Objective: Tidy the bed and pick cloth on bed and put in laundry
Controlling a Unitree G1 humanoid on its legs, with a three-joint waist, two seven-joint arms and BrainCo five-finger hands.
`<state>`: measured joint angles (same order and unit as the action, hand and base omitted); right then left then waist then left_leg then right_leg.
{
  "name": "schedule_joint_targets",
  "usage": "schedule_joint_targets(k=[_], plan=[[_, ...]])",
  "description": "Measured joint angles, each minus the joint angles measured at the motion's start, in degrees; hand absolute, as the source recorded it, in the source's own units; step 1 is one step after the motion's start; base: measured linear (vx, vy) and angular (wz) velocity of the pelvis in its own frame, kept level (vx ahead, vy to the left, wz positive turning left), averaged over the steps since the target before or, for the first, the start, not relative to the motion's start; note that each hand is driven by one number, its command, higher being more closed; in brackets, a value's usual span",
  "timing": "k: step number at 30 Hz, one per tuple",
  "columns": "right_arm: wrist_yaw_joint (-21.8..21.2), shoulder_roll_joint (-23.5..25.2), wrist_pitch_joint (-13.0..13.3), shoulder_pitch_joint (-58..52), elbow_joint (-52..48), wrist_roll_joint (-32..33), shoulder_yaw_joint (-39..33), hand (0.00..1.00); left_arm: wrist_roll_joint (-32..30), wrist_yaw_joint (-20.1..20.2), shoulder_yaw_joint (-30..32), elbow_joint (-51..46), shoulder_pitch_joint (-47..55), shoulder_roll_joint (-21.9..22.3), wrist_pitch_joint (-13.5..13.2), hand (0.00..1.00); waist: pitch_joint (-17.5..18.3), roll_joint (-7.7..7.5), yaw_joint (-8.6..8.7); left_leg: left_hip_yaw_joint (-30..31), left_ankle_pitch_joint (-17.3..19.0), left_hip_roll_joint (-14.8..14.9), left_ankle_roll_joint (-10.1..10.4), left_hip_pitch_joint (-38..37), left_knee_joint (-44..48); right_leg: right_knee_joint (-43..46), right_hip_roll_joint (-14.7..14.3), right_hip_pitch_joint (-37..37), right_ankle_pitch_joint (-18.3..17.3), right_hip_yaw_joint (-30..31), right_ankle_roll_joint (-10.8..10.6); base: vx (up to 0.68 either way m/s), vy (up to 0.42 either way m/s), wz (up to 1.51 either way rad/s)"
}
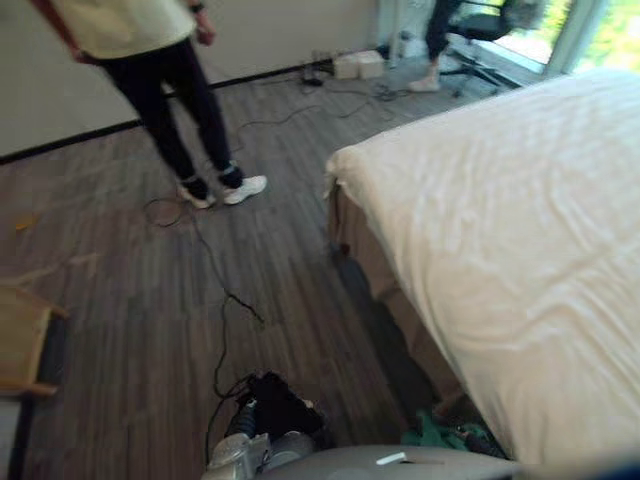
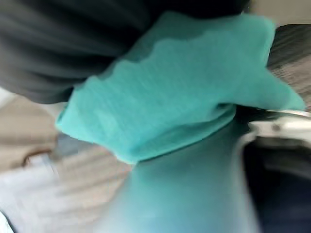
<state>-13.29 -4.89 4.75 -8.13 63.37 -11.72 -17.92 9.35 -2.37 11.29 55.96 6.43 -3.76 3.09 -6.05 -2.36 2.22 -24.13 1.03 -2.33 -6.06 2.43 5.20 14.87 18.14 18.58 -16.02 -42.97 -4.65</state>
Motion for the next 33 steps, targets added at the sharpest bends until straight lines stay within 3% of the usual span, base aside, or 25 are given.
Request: schedule_joint_targets(k=[4, 6, 7, 8, 10, 12, 13, 14, 15, 16, 18, 19, 27, 32, 33], plan=[[0.1, 0.9, 0.1, 1.2, 0.6, 3.5, -2.2, 1.0, 0.0, 1.2, -1.8, 1.2, -0.3, -1.3, -0.1, 1.0, 0.1, -0.24, -0.23, 7.2, -4.4, -1.9, 0.1, -3.8, -7.3, 7.3, 0.2, 0.3, 6.0, -0.2, 0.2, 0.15, 0.008, 0.92], [0.4, 1.7, 0.9, 1.3, 0.4, 6.4, -3.2, 1.0, -0.1, 2.0, -4.0, 1.7, -0.9, -2.4, -0.3, 1.0, -0.5, -0.41, 0.09, 11.4, -4.2, -1.6, -0.2, -4.7, -7.3, 16.8, 1.0, -3.0, 7.7, 5.0, 3.4, 0.23, -0.009, 0.98], [0.3, 2.0, 1.2, 1.2, 0.2, 8.3, -3.4, 1.0, -1.2, 2.2, -5.2, 1.8, -1.1, -3.2, -0.2, 1.0, -0.7, -0.73, 0.55, 13.9, -4.0, -0.9, -0.1, -5.0, -7.2, 19.1, -1.7, -6.2, 2.1, 11.8, 1.9, 0.25, -0.013, 1.06], [0.2, 2.0, 1.3, 0.8, 0.0, 10.7, -3.3, 1.0, -2.5, 2.3, -6.3, 2.6, -1.7, -3.5, 0.0, 1.0, -0.8, -0.39, 0.85, 16.4, -4.0, 0.1, 0.1, -5.6, -7.1, 17.9, -5.8, -8.8, -1.2, 18.6, 1.2, 0.23, -0.022, 1.13], [0.0, 2.1, 1.4, -0.4, -0.4, 13.6, -3.3, 1.0, -3.6, 2.7, -6.9, 4.0, -2.3, -3.6, 0.0, 1.0, -0.8, 0.24, 1.43, 19.9, -4.0, 1.1, 0.9, -6.5, -7.2, 12.9, -10.2, -11.4, -2.5, 25.7, 0.7, 0.13, -0.036, 1.01], [-0.2, 2.1, 2.0, -1.3, -0.5, 15.6, -3.1, 1.0, -3.8, 3.2, -6.8, 3.9, -2.2, -3.5, -0.4, 1.0, -0.9, -0.23, 1.28, 21.4, -3.5, 0.4, 1.9, -7.6, -7.2, 4.4, -10.7, -12.2, -0.7, 29.7, 1.1, 0.1, -0.084, 0.66], [-0.2, 2.2, 2.0, -1.3, -0.5, 16.4, -3.1, 1.0, -3.8, 3.6, -6.7, 4.0, -2.2, -3.8, -1.1, 1.0, -0.8, -1.35, 1.2, 21.4, -2.5, -1.0, 3.0, -8.1, -7.4, 0.8, -8.7, -13.0, 4.4, 30.2, 1.4, 0.1, -0.135, 0.29], [-0.2, 2.1, 2.0, -1.2, -0.3, 16.6, -3.6, 1.0, -3.7, 3.5, -6.4, 4.3, -2.1, -3.8, -1.2, 1.0, -0.8, -0.89, 1.24, 21.2, -1.9, -0.7, 2.8, -8.5, -7.7, 1.0, -8.5, -12.7, 3.9, 30.2, 1.6, 0.09, -0.161, -0.02], [-0.2, 2.0, 2.0, -1.3, -0.5, 17.0, -4.6, 1.0, -3.7, 3.5, -6.1, 4.3, -1.6, -2.8, -1.6, 1.0, 0.0, 0.13, 1.24, 17.1, -2.1, 1.0, 3.7, -8.6, -8.6, -0.3, -9.2, -13.0, 4.1, 30.2, 1.5, 0.07, -0.157, -0.18], [-0.2, 1.9, 2.0, -1.2, -0.6, 17.1, -5.2, 1.0, -3.1, 3.4, -5.5, 4.4, -1.4, -1.6, -2.0, 1.0, -0.1, 1.72, 1.26, 15.8, -2.8, 1.7, 4.7, -9.5, -10.0, -1.1, -9.9, -13.1, 4.2, 30.6, 1.6, 0.05, -0.14, -0.25], [-0.6, 1.5, 1.9, -1.4, -0.6, 17.2, -6.2, 1.0, -2.8, 3.6, -4.5, 4.4, -1.0, -0.6, -2.7, 1.0, -0.4, 3.04, 1.55, 15.2, -3.4, 2.4, 5.6, -9.9, -11.0, -2.0, -10.9, -12.8, 4.4, 31.1, 1.9, 0.04, -0.096, -0.17], [-2.3, 1.9, 3.2, -3.0, -0.5, 16.0, -3.9, 1.0, -1.9, 3.8, -4.5, 4.3, -0.9, 0.2, -5.8, 1.0, -1.0, 2.63, 0.54, 13.6, -3.5, 2.8, 6.6, -11.4, -11.2, -9.8, -12.3, -8.0, 7.6, 31.0, 1.5, 0.02, -0.045, -0.05], [-1.4, 2.0, 2.8, -2.8, -0.6, 17.0, -3.4, 1.0, -2.0, 3.9, -2.3, 4.0, -0.8, 0.8, -5.7, 1.0, -1.0, 2.61, -0.07, 14.6, -3.5, 2.6, 6.6, -11.1, -11.2, -9.9, -12.0, -7.9, 7.6, 29.5, 1.4, 0.0, -0.002, 0.05], [1.9, 1.4, -0.3, -1.6, -2.3, 20.4, -0.1, 1.0, -0.6, 5.3, 2.4, 2.2, -0.1, 2.2, -4.3, 1.0, -1.1, 2.66, -0.48, 15.2, -2.5, 2.5, 6.5, -9.5, -9.8, -9.8, -11.6, -8.6, 7.2, 28.2, 1.1, 0.0, -0.004, 0.12], [2.6, 1.3, -1.3, -1.5, -3.2, 21.2, 1.6, 1.0, 0.3, 6.1, 3.4, 0.9, 0.4, 2.4, -3.9, 1.0, -1.6, 2.83, -1.14, 15.1, 0.0, 2.8, 6.2, -6.9, -4.4, -8.7, -11.3, -9.3, 6.5, 28.2, 1.4, 0.04, -0.011, -0.09]])
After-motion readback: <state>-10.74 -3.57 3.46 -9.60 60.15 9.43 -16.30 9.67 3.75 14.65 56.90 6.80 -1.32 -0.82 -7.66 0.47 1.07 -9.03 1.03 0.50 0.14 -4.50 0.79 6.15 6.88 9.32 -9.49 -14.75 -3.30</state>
